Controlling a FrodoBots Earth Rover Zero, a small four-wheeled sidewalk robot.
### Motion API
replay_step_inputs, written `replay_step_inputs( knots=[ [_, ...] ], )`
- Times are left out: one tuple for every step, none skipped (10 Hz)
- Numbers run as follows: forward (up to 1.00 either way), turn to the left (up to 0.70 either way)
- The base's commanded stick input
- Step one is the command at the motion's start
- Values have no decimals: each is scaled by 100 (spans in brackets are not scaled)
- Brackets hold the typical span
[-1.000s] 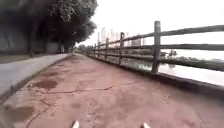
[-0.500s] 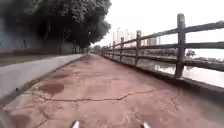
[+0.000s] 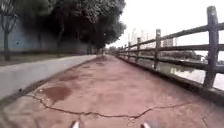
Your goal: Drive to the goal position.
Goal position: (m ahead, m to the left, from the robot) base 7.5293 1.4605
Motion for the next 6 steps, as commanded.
replay_step_inputs(
  knots=[
    [70, -35],
    [70, -24],
    [70, 0],
    [70, 0],
    [70, 0],
    [70, 0]
  ],
)
